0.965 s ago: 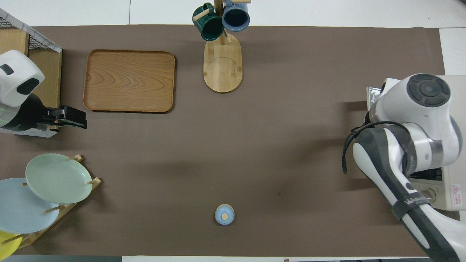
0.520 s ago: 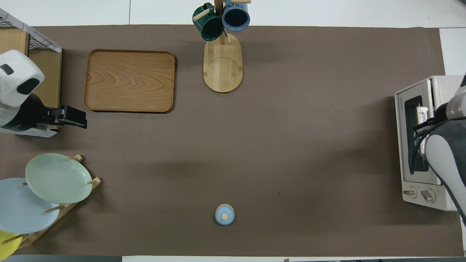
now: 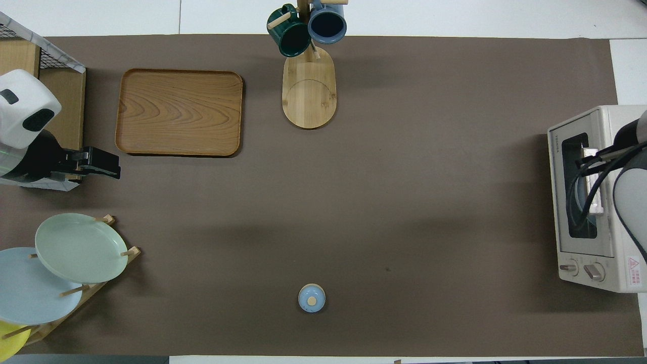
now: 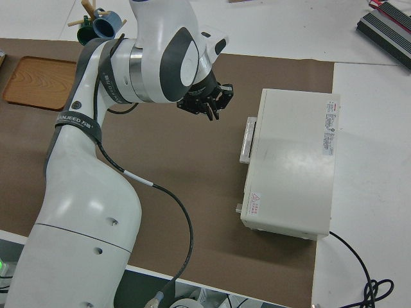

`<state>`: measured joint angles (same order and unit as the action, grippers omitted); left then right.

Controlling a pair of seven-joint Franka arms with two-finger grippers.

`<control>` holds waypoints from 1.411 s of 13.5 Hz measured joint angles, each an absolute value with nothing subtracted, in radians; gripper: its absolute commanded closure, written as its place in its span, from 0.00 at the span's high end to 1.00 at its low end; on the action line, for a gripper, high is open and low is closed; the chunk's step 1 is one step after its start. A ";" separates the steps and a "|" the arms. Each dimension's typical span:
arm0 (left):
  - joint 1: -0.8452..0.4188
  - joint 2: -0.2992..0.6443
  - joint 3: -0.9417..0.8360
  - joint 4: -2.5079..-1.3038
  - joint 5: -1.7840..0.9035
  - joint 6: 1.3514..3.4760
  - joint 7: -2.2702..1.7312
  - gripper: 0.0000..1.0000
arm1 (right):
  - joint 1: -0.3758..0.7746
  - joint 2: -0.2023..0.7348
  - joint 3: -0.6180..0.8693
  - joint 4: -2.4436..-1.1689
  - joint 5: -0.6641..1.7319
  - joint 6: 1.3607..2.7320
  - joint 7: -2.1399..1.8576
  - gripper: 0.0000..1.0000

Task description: Put eggplant into oven

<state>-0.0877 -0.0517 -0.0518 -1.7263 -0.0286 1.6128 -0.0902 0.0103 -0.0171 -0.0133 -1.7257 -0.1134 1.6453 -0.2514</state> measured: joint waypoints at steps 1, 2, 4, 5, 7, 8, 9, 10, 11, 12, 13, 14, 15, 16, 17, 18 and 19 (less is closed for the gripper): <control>-0.088 -0.052 -0.052 -1.726 -0.029 1.613 -0.090 1.00 | 0.011 -0.012 -0.013 -1.721 -0.095 1.645 -0.245 1.00; -0.088 -0.052 -0.052 -1.726 -0.029 1.613 -0.090 1.00 | 0.007 -0.006 -0.015 -1.717 -0.082 1.643 -0.239 1.00; -0.088 -0.052 -0.052 -1.726 -0.029 1.613 -0.090 1.00 | 0.001 0.008 -0.021 -1.699 -0.071 1.617 -0.195 1.00; -0.088 -0.052 -0.052 -1.726 -0.029 1.613 -0.090 1.00 | 0.002 0.016 -0.021 -1.688 -0.068 1.600 -0.174 1.00; -0.088 -0.052 -0.052 -1.726 -0.029 1.613 -0.090 1.00 | 0.016 0.024 -0.021 -1.673 -0.067 1.583 -0.158 1.00; -0.088 -0.052 -0.052 -1.726 -0.029 1.613 -0.090 1.00 | 0.023 0.024 -0.022 -1.670 -0.067 1.580 -0.152 1.00; -0.088 -0.052 -0.052 -1.726 -0.029 1.613 -0.090 1.00 | 0.026 0.024 -0.023 -1.668 -0.067 1.578 -0.144 1.00; -0.088 -0.052 -0.052 -1.726 -0.029 1.613 -0.090 1.00 | 0.025 0.024 -0.024 -1.664 -0.067 1.577 -0.135 1.00; -0.088 -0.052 -0.052 -1.726 -0.029 1.613 -0.090 1.00 | 0.024 0.024 -0.026 -1.662 -0.066 1.577 -0.127 1.00; -0.088 -0.052 -0.052 -1.726 -0.029 1.613 -0.090 1.00 | 0.024 0.024 -0.028 -1.661 -0.065 1.576 -0.126 1.00; -0.088 -0.052 -0.052 -1.726 -0.029 1.613 -0.090 1.00 | 0.024 0.024 -0.029 -1.660 -0.064 1.576 -0.126 1.00; -0.088 -0.052 -0.052 -1.726 -0.029 1.613 -0.090 1.00 | 0.024 0.024 -0.029 -1.658 -0.063 1.576 -0.126 1.00; -0.088 -0.052 -0.052 -1.726 -0.029 1.613 -0.090 1.00 | 0.025 0.024 -0.028 -1.656 -0.063 1.576 -0.126 1.00; -0.088 -0.052 -0.052 -1.726 -0.029 1.613 -0.090 1.00 | 0.025 0.024 -0.028 -1.653 -0.063 1.576 -0.126 1.00; -0.088 -0.052 -0.052 -1.726 -0.029 1.613 -0.090 1.00 | 0.025 0.024 -0.028 -1.651 -0.062 1.576 -0.126 1.00; -0.088 -0.052 -0.052 -1.726 -0.029 1.613 -0.090 1.00 | 0.025 0.024 -0.028 -1.650 -0.062 1.576 -0.126 1.00; -0.088 -0.052 -0.052 -1.726 -0.029 1.613 -0.090 1.00 | 0.025 0.023 -0.029 -1.649 -0.062 1.576 -0.126 1.00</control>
<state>-0.0877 -0.0517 -0.0518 -1.7263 -0.0286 1.6128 -0.0902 0.0246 0.0233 -0.0289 -1.6490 -0.0623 1.5763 -0.1259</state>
